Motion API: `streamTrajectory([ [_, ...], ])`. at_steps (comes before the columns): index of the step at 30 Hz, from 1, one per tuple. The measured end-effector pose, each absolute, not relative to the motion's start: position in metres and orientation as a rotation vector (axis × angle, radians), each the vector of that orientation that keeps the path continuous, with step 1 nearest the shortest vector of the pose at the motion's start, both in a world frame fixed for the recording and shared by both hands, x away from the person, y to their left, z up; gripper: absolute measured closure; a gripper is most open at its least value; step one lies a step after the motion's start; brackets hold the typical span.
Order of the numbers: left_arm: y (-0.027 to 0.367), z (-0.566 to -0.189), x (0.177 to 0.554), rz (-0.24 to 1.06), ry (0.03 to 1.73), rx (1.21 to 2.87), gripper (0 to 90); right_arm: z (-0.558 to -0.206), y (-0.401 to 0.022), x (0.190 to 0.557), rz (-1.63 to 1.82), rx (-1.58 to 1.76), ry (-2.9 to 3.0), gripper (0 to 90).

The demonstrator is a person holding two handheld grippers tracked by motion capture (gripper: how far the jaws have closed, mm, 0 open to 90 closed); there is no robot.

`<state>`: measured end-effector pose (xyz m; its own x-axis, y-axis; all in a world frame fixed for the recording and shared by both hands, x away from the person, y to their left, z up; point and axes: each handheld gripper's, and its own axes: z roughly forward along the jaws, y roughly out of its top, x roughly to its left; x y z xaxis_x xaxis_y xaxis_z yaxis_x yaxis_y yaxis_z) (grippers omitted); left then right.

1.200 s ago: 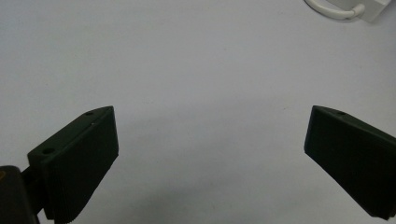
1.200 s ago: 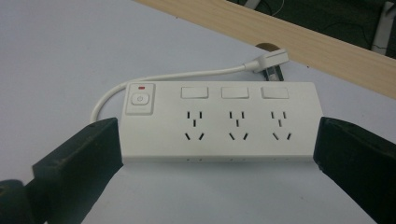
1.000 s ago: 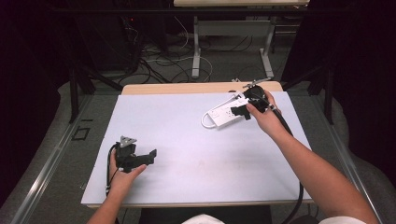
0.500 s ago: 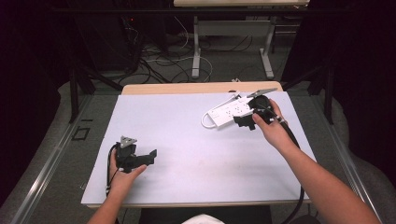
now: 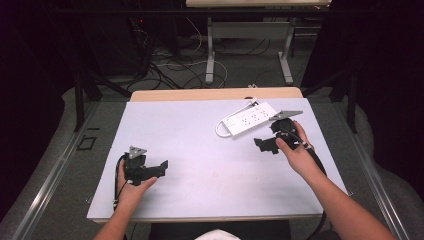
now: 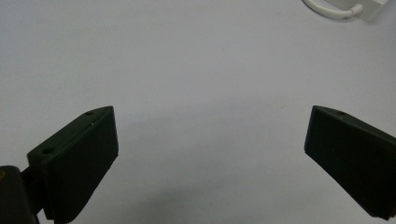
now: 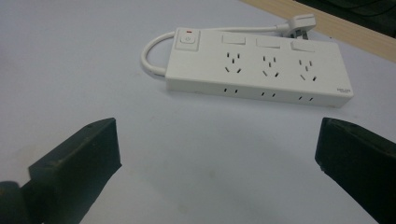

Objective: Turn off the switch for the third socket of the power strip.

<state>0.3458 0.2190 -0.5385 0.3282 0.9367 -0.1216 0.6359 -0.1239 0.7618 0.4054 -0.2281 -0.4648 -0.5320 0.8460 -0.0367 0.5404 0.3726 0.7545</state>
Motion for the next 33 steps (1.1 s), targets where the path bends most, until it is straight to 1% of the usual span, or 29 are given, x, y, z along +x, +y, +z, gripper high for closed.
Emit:
streamTrajectory([
  [16, 0.217, -0.538, 0.345, 0.520, 1.370, 1.867, 0.8, -0.493, -0.251, 0.377, 1.029, 1.279, 2.174, 0.0],
  [33, 0.216, -0.538, 0.344, 0.526, 1.371, 1.867, 0.3, -0.525, -0.282, 0.359, 1.016, 1.376, 2.085, 0.0],
])
